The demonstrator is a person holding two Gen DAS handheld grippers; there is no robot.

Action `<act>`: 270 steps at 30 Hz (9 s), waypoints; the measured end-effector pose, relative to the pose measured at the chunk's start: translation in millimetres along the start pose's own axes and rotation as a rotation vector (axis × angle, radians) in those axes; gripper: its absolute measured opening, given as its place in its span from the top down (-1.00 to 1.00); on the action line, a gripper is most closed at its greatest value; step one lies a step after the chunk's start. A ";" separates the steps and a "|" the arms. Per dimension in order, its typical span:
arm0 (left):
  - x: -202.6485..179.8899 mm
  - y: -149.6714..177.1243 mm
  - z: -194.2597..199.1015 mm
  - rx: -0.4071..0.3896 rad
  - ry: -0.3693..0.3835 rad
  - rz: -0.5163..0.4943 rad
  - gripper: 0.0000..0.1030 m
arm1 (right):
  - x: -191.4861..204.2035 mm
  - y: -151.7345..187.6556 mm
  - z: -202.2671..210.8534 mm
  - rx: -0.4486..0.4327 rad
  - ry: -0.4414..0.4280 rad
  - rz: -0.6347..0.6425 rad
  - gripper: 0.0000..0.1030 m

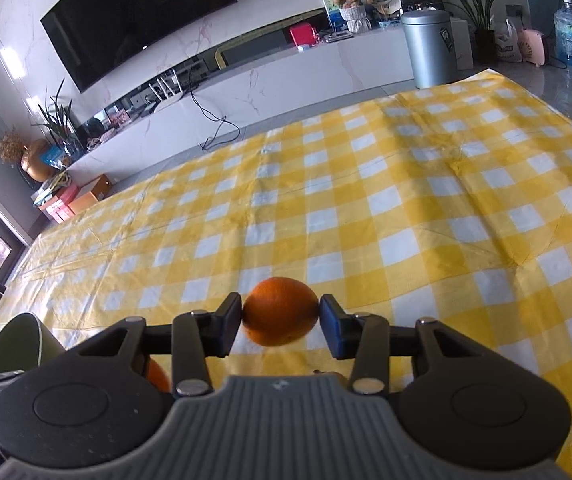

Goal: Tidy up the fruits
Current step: 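Grasp an orange with the left tool while the right tool grasps another orange, then carry the orange into the colander with the left tool while the right tool carries its orange there, then move both tools back toward the remaining oranges and small fruits, then grasp an orange with the left tool while the right tool grasps another orange, then lower the orange into the green colander with the left tool while the right tool drops its orange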

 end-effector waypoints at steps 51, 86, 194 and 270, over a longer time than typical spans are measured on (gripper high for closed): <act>200.7 22.2 19.0 0.178 -0.241 0.264 0.04 | 58.7 -80.7 -111.4 0.083 0.125 0.407 -0.05; 192.6 27.4 38.6 0.152 -0.235 0.262 -0.34 | 96.2 -69.1 -81.4 0.095 -0.015 0.395 0.19; -14.0 66.0 -25.5 0.155 -0.036 -0.175 -0.14 | 7.2 59.9 33.9 0.116 -0.047 -0.020 0.08; 154.2 27.9 99.2 -0.009 -0.149 0.203 0.11 | 221.0 100.4 59.4 0.192 -0.261 0.542 0.22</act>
Point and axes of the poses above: each gripper's, at about its wrist camera, not at the fingertips, and z roughly against the way its jaws point, x to its left, y to its underside, the point moved 8 cm from there along -z, roughly the way its jaws point, and after that the axes turned 5 degrees about x, right-handed, at the moved point
